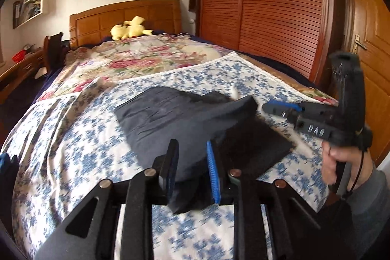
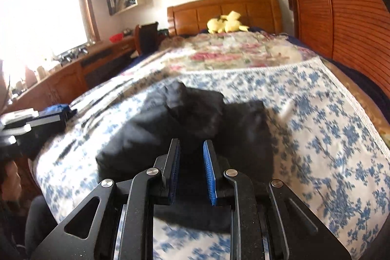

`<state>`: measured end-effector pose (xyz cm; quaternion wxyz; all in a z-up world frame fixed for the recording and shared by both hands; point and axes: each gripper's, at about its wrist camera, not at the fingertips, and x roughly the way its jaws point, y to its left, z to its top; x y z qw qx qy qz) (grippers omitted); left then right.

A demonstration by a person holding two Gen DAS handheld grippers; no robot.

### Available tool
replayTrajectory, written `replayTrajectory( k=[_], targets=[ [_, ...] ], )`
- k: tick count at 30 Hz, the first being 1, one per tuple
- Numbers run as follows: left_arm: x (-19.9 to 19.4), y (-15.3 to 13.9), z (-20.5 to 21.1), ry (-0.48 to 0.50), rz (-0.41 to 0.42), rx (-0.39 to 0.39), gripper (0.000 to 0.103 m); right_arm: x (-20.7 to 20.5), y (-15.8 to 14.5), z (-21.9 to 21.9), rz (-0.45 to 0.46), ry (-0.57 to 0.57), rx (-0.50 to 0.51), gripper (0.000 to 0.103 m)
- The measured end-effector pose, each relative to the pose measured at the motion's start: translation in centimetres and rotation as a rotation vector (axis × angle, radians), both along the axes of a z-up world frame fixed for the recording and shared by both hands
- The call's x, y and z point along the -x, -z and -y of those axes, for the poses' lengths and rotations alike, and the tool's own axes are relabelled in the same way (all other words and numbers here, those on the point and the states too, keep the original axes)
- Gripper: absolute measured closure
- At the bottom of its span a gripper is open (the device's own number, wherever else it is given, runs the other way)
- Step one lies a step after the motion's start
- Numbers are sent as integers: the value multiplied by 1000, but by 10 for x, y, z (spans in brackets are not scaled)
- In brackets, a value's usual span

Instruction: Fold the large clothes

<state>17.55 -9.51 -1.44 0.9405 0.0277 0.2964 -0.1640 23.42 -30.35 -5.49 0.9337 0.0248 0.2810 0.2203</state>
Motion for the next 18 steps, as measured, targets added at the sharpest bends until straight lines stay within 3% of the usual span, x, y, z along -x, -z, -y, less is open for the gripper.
replayTrajectory(
  k=[5, 8, 18],
  targets=[
    [8, 18, -28, -39, -5, 14, 80, -2, -8, -22, 56, -16, 17, 77],
    [12, 32, -41, -57, -14, 20, 80, -7, -8, -31, 64, -25, 23, 61],
    [30, 48, -63, -88, -29, 26, 80, -22, 2, -43, 61, -30, 29, 56]
  ],
)
